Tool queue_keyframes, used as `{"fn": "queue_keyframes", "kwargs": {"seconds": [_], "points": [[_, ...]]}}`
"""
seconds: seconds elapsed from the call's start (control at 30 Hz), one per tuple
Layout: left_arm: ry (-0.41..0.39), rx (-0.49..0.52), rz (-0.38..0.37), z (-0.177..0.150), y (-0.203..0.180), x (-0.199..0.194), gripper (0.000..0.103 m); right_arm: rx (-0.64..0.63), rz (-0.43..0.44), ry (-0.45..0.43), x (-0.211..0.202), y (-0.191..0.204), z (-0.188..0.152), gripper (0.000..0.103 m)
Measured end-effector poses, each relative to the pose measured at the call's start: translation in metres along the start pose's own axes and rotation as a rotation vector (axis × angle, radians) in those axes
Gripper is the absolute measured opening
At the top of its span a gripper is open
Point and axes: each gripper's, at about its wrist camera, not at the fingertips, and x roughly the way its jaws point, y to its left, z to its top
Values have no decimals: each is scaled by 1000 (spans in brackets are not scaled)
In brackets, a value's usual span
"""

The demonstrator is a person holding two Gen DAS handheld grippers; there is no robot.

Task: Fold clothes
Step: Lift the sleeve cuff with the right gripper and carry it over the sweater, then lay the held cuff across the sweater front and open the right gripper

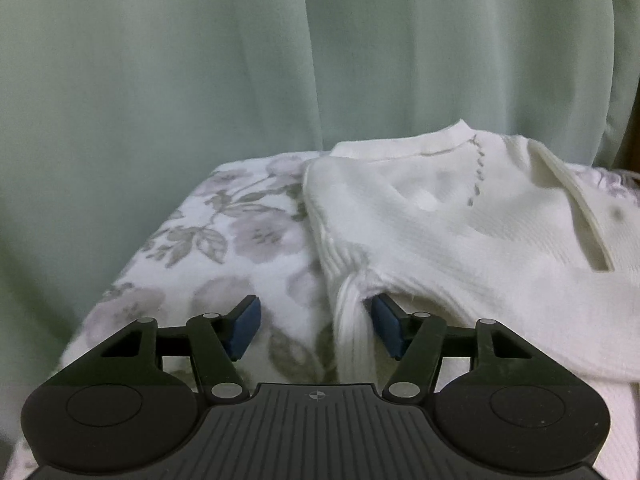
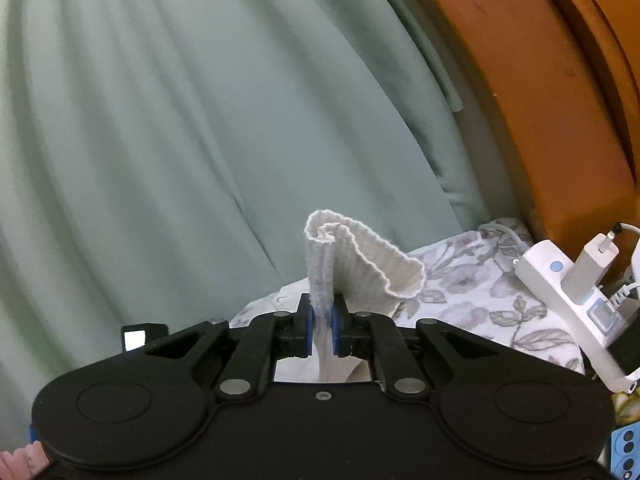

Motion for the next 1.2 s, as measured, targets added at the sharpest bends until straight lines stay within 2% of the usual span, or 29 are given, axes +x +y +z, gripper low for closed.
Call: {"fn": "queue_keyframes", "kwargs": {"seconds": [0.17, 0.27, 0.4, 0.5, 0.67, 0.83, 0.93, 1.2], "points": [[-29, -18, 3, 5, -1, 5, 59, -4, 6, 6, -1, 2, 2, 10], [-81, -127, -7, 8, 9, 3, 60, -1, 8, 5, -1, 4, 0, 10], [-125, -271, 32, 6, 26, -3, 60, 0, 38, 7, -7, 9, -4, 9], [-102, -378, 10, 1, 43, -3, 60, -18, 38, 0, -12, 14, -9, 9], [-50, -447, -25, -7, 58, 1, 61, -6, 8, 73, -18, 14, -37, 9], [-46, -462, -35, -9, 61, 1, 62, 86, -39, 204, -22, 0, -80, 9], [-42, -462, -31, -10, 60, 1, 62, 143, -63, 252, -24, -7, -99, 9], [-25, -457, -21, -11, 59, -1, 62, 162, -76, 258, -26, -9, -112, 9]]}}
